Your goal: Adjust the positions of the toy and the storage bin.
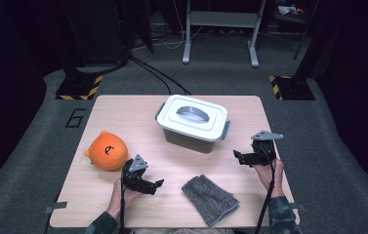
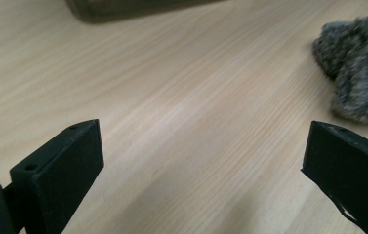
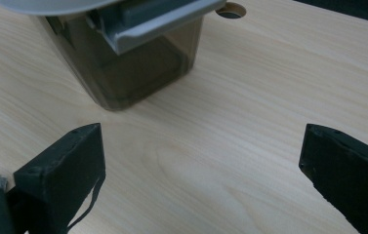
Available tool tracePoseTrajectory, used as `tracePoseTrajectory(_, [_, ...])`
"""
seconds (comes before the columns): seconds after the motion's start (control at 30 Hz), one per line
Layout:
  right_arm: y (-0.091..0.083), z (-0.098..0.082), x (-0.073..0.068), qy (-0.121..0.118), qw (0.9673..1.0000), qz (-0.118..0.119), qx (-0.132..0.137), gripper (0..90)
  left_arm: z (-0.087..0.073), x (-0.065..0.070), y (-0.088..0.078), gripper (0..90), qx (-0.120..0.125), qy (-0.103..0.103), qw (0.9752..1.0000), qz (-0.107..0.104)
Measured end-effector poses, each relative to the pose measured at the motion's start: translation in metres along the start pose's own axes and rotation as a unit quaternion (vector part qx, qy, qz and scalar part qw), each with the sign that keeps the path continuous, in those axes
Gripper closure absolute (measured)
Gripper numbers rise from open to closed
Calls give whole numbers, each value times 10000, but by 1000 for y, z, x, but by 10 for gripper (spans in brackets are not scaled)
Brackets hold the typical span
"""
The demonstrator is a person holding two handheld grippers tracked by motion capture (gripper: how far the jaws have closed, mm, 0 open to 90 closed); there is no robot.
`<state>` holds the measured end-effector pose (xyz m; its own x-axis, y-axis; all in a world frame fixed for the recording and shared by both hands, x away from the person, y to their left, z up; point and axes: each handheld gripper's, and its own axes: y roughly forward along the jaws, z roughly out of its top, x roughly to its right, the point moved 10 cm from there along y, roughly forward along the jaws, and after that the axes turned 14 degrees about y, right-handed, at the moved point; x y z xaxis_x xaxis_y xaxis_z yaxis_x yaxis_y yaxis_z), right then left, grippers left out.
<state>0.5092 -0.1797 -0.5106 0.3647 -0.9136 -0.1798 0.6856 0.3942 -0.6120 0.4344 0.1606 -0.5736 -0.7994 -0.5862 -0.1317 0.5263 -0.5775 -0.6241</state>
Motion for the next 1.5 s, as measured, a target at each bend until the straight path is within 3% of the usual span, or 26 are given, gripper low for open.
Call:
tracePoseTrajectory(0.27, [7,29,-15,-240,9995,202,26,20,-18,-7,5,0,-356,66,9992,160])
tracePoseTrajectory(0.7, [26,72,-45,-635,9960,619,-87,23,-31,-9,5,0,-579,130,9981,187])
tracePoseTrajectory(1.03, [46,94,-67,-906,9927,768,-226,20,-32,-8,6,0,-608,197,9977,217])
tracePoseTrajectory(1.2, [57,102,-78,-1071,9902,844,-317,74,-32,-8,6,0,-610,210,9977,219])
tracePoseTrajectory(1.23, [62,106,-82,-1122,9891,888,-334,135,-32,-8,6,0,-611,211,9977,219])
tracePoseTrajectory(1.3, [63,107,-83,-1086,9896,879,-334,144,-32,-8,6,0,-610,210,9977,220])
tracePoseTrajectory(1.4, [71,111,-87,-1141,9879,975,-380,240,-32,-8,6,0,-621,214,9976,225])
tracePoseTrajectory(1.47, [73,113,-88,-1216,9869,994,-378,257,-32,-8,6,0,-629,219,9975,215])
tracePoseTrajectory(1.5, [74,114,-91,-1171,9872,1011,-377,312,-32,-8,6,0,-628,219,9976,216])
